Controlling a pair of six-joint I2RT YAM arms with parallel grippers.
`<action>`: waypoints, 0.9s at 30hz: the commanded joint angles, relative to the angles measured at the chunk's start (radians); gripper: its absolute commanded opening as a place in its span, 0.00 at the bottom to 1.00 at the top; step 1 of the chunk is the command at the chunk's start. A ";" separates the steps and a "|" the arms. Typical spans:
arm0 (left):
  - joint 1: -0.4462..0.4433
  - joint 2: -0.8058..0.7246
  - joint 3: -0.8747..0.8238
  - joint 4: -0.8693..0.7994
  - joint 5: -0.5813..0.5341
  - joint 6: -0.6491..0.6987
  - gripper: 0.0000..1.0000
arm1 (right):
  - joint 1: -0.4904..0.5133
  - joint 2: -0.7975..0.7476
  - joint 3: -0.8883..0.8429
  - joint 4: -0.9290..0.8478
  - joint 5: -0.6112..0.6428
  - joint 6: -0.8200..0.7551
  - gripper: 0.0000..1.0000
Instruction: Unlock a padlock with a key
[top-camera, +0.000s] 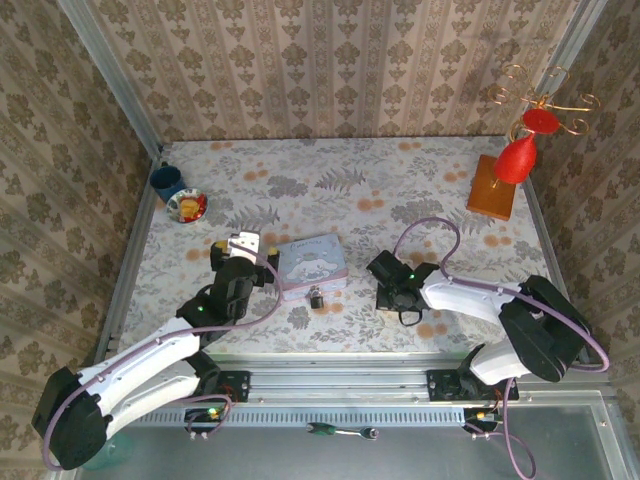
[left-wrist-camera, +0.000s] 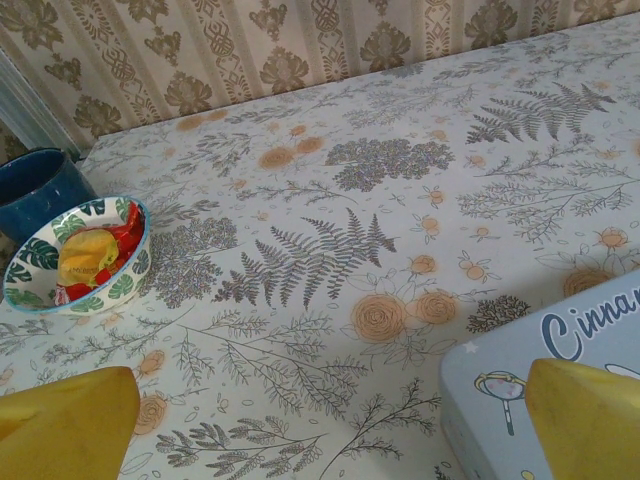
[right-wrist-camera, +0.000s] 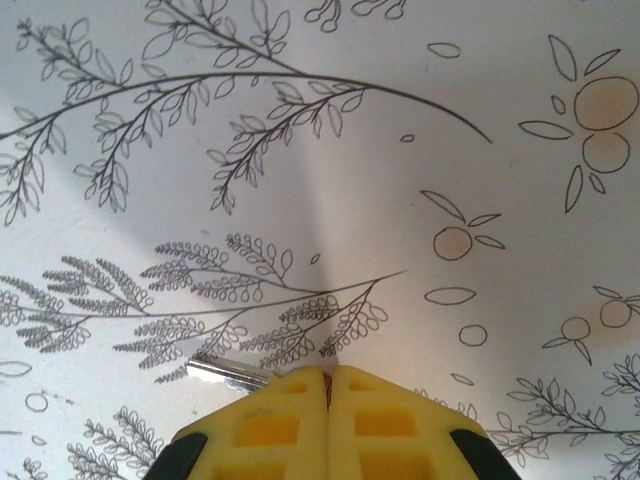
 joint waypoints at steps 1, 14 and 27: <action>0.010 -0.012 0.021 -0.016 0.008 -0.012 1.00 | 0.013 -0.066 -0.010 -0.028 0.058 0.025 0.02; 0.010 -0.027 0.000 0.049 0.228 0.008 1.00 | 0.024 -0.354 -0.075 0.135 0.003 0.171 0.00; -0.045 0.086 -0.220 0.666 0.854 0.127 0.97 | 0.138 -0.351 0.166 0.127 -0.001 0.187 0.00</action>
